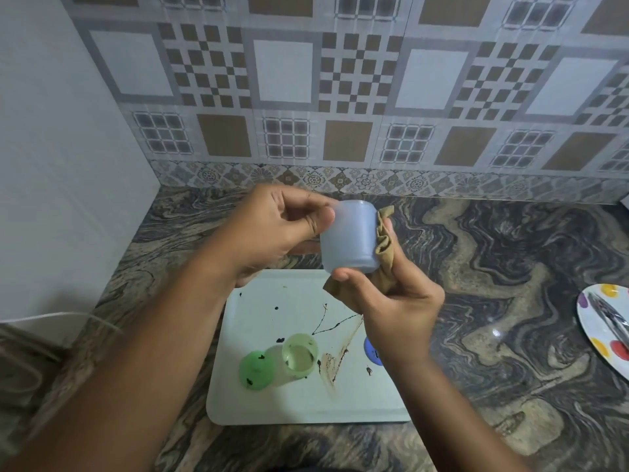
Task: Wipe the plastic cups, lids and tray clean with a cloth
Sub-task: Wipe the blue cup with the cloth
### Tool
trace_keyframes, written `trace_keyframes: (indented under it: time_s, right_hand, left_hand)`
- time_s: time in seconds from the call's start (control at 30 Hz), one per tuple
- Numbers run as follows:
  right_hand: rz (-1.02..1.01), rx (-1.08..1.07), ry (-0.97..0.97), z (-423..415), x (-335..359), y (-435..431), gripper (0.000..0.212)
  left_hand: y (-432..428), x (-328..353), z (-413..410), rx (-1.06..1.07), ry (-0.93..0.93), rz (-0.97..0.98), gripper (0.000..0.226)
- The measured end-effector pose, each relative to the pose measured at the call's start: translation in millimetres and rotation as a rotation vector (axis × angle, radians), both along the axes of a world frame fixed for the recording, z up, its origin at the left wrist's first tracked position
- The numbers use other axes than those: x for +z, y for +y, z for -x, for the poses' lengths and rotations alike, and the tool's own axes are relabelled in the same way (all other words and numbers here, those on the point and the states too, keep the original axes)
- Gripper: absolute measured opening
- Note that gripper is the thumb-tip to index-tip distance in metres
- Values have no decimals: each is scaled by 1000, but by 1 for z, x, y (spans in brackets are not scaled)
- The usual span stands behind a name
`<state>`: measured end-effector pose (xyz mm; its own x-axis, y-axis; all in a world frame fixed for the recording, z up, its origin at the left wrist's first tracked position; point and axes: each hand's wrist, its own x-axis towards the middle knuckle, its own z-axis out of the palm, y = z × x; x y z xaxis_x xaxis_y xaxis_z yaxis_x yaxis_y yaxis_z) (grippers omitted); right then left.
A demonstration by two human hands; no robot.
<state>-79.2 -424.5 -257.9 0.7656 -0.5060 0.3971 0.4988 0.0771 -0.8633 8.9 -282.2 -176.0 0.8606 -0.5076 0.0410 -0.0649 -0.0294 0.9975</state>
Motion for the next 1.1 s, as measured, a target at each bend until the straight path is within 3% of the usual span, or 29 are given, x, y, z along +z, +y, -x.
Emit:
trace_keyframes:
  time_s: [0.1,0.13,0.2,0.3,0.37,0.4,0.5,0.57,0.6,0.7,0.8,0.87,1.0,1.07,1.1]
  right_hand:
    - [510,-181,-65,-4,-18,-11,80]
    - [561,-158,-74,-6,-23,-16,81]
    - [459,-127,-45,-5,-22,-15,81]
    - [-11,34,41,0,-6,-6,79]
    - [-81,67,61,1,-5,-5,77]
    - [-25,44,44,1,-5,-6,76]
    - [475,-169,-13,-5,-18,-15,84]
    - [570,-190,-44,-7,-24,-18,84]
    - [497,-154,-28,-5,-22,-17,82]
    - [-31,72,79,2,-6,-6,78]
    - [-158,143,113,5,2,-2,78]
    - [-38,100,82,4,0,-3,80]
    - [621,-212,-86,-3,-13,-14,79]
    - [633,-223,-97,-4,-16,-16,79]
    - [512,-190,-75,-3,-15,-13,77]
  left_hand:
    - [2,3,-1,24,-148,-159,24]
    - [1,5,0,16,-201,-208,26]
    - [0,6,2,28,-232,-209,31]
    - [-2,1,4,47,-94,-79,35]
    - [-1,-2,3,57,-58,-78,23]
    - [1,-2,1,63,-72,-93,15]
    - [2,2,-2,56,-177,-191,12]
    - [0,5,1,60,-281,-263,12]
    - [-1,6,2,65,-307,-261,11]
    - [-1,6,7,55,-191,-116,21]
    - [1,1,5,37,-61,-47,19]
    - [1,1,4,42,-50,-21,9]
    - [-1,6,1,38,-228,-148,7]
    - [-2,7,3,42,-270,-158,17]
    - [-2,6,3,49,-236,-121,24]
